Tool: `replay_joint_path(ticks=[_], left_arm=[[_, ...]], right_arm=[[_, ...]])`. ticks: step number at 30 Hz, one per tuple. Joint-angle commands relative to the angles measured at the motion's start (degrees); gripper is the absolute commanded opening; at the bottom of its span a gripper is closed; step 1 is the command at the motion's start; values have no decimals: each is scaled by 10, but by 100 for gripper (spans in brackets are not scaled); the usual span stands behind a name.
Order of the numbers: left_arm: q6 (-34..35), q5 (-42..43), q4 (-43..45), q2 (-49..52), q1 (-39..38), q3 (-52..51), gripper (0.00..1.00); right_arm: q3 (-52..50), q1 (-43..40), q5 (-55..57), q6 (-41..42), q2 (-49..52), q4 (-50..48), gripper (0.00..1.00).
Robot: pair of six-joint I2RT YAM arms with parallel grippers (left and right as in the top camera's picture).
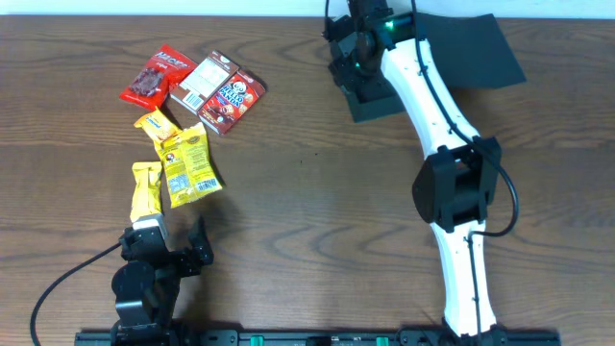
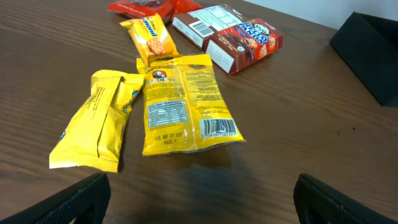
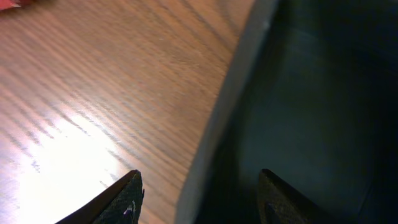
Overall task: Pack container
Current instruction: 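Grasp the black box edge with the right gripper and drag it left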
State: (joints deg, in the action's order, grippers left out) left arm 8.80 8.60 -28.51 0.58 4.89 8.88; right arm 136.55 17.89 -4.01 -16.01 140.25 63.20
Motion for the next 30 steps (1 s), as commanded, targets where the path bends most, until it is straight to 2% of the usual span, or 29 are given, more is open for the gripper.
replay_joint_path(ticks=[1, 8, 12, 14, 18, 20, 27, 30], left_arm=[[0, -2, -1, -3, 3, -9, 95], [0, -2, -1, -3, 3, -9, 95], [0, -2, -1, -3, 3, -9, 95], [0, -2, -1, -3, 3, -9, 95], [0, -2, -1, -3, 3, -9, 95], [0, -2, -1, -3, 3, -9, 95], [0, -2, -1, -3, 3, -9, 95], [0, -2, -1, -3, 3, -9, 95]], right_arm=[[-9, -8, 7, -8, 13, -5, 59], [-9, -6, -24, -8, 38, -6, 56], [-9, -6, -31, -8, 40, -4, 49], [-9, -6, -32, -8, 42, 0, 40], [-9, -5, -32, -8, 43, 15, 9], [-9, -3, -32, -8, 43, 26, 1], [-9, 33, -40, -12, 41, 115, 1], [-9, 63, -40, -45, 40, 155, 1]])
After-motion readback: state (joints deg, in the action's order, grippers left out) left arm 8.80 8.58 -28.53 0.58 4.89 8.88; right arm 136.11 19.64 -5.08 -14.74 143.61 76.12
